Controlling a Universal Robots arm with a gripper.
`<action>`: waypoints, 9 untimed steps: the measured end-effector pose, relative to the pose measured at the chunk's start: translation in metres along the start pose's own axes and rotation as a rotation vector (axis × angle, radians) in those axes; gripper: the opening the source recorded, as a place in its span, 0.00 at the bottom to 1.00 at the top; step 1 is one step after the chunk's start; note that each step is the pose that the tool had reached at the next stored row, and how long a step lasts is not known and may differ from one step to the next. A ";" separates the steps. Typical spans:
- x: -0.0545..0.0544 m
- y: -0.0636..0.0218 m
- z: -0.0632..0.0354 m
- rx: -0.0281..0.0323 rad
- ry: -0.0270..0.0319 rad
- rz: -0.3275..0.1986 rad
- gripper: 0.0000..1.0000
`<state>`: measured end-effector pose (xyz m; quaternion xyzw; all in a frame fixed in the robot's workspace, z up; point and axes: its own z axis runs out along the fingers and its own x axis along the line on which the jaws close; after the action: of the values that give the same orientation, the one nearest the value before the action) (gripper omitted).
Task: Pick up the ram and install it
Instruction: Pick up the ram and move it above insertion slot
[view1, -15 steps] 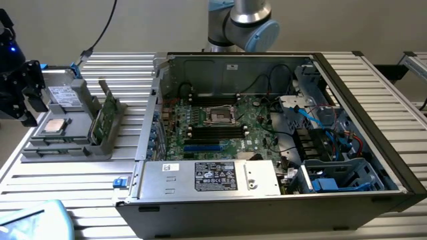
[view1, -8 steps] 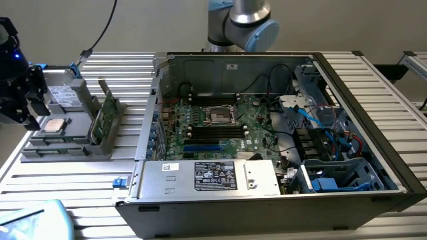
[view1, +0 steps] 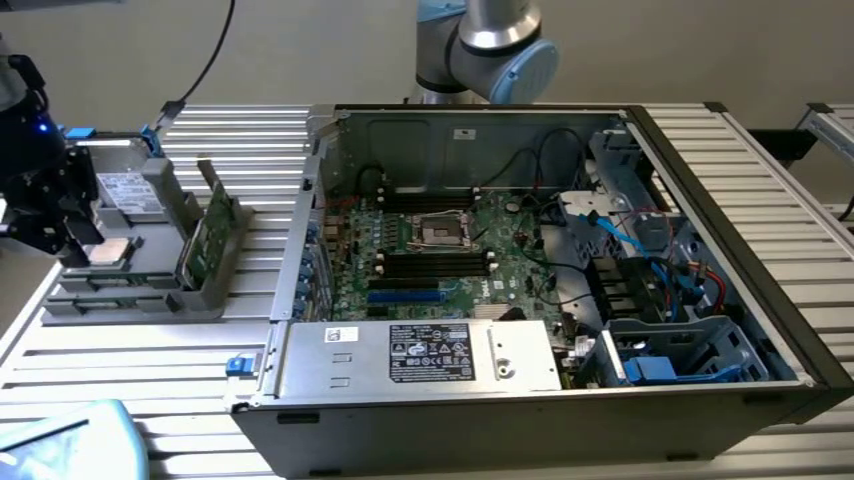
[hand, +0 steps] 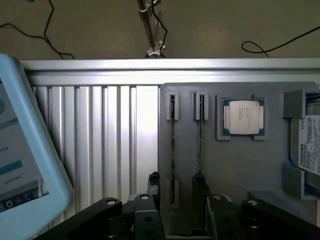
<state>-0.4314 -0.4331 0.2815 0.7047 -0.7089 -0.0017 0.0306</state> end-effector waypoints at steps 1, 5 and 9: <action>0.000 0.0002 0.0018 -0.0001 0.0000 -0.001 0.39; 0.000 0.0008 0.0091 0.0002 -0.0006 -0.005 0.39; -0.001 0.0015 0.0163 0.0002 -0.0014 -0.010 0.39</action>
<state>-0.4336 -0.4331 0.2653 0.7082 -0.7053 -0.0023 0.0300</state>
